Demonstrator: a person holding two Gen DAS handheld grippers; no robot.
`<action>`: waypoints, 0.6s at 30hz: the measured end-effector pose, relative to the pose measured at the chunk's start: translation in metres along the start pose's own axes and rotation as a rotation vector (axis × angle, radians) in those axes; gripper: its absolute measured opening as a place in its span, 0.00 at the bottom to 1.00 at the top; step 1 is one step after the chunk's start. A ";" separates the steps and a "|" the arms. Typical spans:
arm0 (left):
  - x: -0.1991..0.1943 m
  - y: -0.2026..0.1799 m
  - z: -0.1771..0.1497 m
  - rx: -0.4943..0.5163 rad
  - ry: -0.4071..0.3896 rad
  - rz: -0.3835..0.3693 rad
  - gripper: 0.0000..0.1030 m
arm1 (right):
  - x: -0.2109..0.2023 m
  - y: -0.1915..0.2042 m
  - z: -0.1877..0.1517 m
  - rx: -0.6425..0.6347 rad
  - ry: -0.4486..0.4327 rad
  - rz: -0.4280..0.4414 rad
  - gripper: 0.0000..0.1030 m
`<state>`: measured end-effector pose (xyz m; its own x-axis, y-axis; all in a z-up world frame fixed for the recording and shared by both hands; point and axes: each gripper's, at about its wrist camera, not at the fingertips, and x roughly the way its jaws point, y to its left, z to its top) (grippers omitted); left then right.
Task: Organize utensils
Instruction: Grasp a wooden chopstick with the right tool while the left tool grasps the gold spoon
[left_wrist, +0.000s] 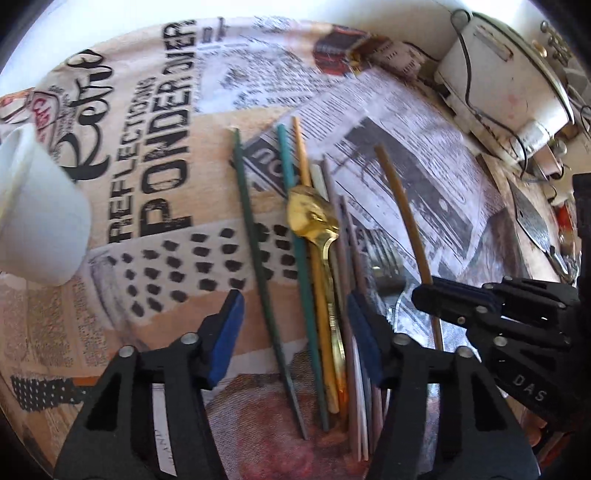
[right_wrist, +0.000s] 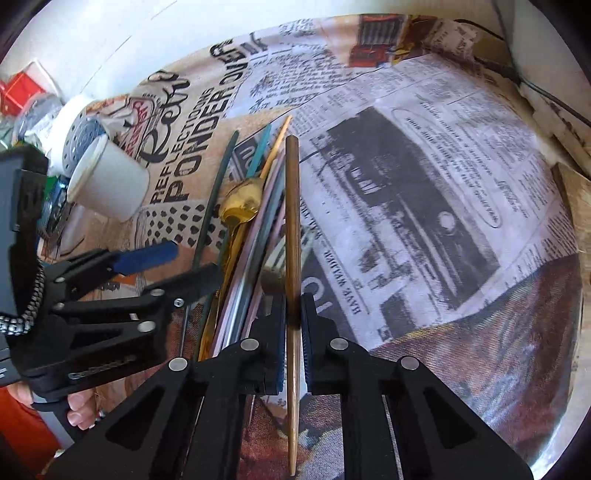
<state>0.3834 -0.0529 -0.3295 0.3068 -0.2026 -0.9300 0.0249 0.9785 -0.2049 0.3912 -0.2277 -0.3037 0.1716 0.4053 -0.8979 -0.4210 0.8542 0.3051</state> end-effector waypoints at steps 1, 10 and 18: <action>0.002 -0.002 0.002 0.004 0.008 -0.005 0.51 | -0.002 -0.001 -0.001 0.009 -0.007 0.003 0.07; 0.013 -0.007 0.025 0.006 0.001 0.013 0.38 | -0.016 -0.010 -0.006 0.064 -0.050 0.008 0.07; 0.019 -0.012 0.037 0.024 -0.003 0.028 0.28 | -0.019 -0.015 -0.007 0.085 -0.067 0.014 0.07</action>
<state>0.4241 -0.0676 -0.3336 0.3109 -0.1751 -0.9342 0.0388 0.9844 -0.1716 0.3885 -0.2506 -0.2934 0.2268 0.4357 -0.8710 -0.3469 0.8718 0.3458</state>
